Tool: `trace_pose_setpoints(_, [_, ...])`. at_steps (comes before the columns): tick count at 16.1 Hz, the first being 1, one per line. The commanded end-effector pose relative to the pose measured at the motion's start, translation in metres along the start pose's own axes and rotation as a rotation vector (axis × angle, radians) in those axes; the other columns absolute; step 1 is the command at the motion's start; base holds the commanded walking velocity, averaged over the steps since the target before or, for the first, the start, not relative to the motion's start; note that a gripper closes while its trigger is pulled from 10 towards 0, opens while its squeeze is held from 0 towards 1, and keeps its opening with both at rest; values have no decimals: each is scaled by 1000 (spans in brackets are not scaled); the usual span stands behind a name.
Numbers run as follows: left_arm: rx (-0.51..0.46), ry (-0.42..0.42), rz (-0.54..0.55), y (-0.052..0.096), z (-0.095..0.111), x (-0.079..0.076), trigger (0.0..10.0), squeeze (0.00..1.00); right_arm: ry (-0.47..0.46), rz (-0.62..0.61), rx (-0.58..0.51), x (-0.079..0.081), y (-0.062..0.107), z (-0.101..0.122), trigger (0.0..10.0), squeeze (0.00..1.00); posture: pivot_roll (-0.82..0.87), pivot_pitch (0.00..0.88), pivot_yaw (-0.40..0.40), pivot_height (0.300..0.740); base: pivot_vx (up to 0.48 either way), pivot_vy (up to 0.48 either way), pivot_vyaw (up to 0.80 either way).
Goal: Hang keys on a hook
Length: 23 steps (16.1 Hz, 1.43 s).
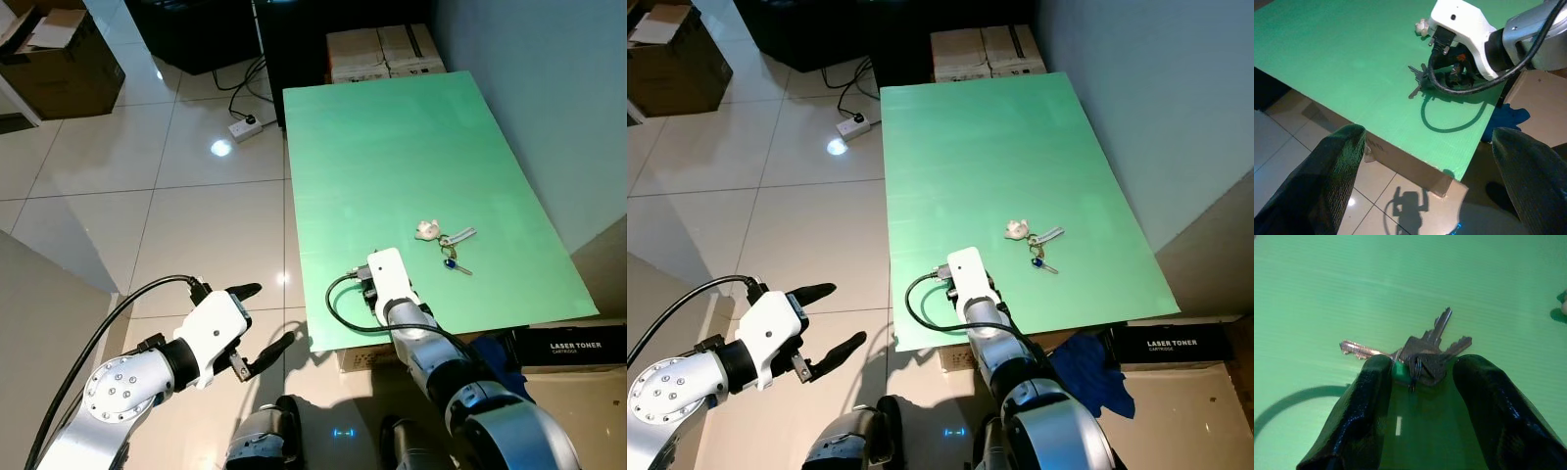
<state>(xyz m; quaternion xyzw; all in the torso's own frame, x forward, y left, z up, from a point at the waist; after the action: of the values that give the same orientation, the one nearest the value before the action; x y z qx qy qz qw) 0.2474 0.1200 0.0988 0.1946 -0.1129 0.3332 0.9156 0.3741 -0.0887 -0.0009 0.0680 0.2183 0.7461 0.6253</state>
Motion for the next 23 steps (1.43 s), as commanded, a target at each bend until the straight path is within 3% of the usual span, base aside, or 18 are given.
trace_pose_setpoints(1, [14,-2,-13,4,-2,-2,10000,0,-8,8,13,3,1,-5,7216,0,142,245,112,740,0,0,0])
trace_pose_setpoints(3, [15,-3,-11,4,-1,-1,10000,0,-7,12,14,5,1,-4,2824,0,142,244,112,740,0,0,0])
trace_pose_setpoints(4, [15,-4,-10,4,-1,-1,10000,0,-6,14,14,5,1,-4,2314,0,142,244,112,740,0,0,0])
trace_pose_setpoints(5, [15,-6,-11,4,-1,-1,10000,0,-6,16,16,7,1,-4,627,0,143,243,113,740,0,0,0])
trace_pose_setpoints(6, [16,-6,-12,4,-1,-1,10000,0,-7,16,16,7,1,-5,0,0,143,242,114,740,0,0,0])
trace_pose_setpoints(7, [15,-7,-13,4,-1,-1,10000,0,-9,17,16,9,1,-5,706,0,142,240,114,740,0,0,0])
trace_pose_setpoints(9, [14,-8,-14,4,0,-1,10000,0,-16,16,18,10,2,-6,824,0,141,240,114,740,0,0,0])
trace_pose_setpoints(10, [14,-9,-15,4,0,-1,10000,0,-19,14,22,11,2,-8,3922,0,141,237,115,740,0,0,0])
trace_pose_setpoints(11, [14,-9,-16,3,0,-1,10000,0,-20,9,25,11,3,-9,10000,0,141,239,116,740,0,0,0])
trace_pose_setpoints(17, [12,-10,-18,2,0,-1,10000,0,-30,-21,25,8,4,-12,10000,0,136,235,117,740,0,0,0])
trace_pose_setpoints(18, [11,-10,-18,1,0,0,10000,0,-36,-22,24,7,4,-12,10000,1000,136,239,117,740,0,0,0])
trace_pose_setpoints(23, [9,-10,-18,0,0,-1,10000,0,-44,-15,19,8,6,-16,10000,1000,132,236,117,740,0,0,0])
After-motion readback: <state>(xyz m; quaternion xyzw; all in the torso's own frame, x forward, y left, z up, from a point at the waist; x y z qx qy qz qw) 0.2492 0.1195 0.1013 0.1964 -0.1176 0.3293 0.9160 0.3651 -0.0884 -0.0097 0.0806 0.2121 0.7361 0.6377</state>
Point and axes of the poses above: a point about 5 cm out from each wrist's last joint towards the gripper, its own y axis pointing back from the gripper into the wrist, its own z axis along the axis of the wrist's last joint, x = y × z, the point moved 6 cm from there along -y, pointing out of the wrist towards the gripper, and after that the axes turned 4 degrees about -y, right-handed, at the moved point
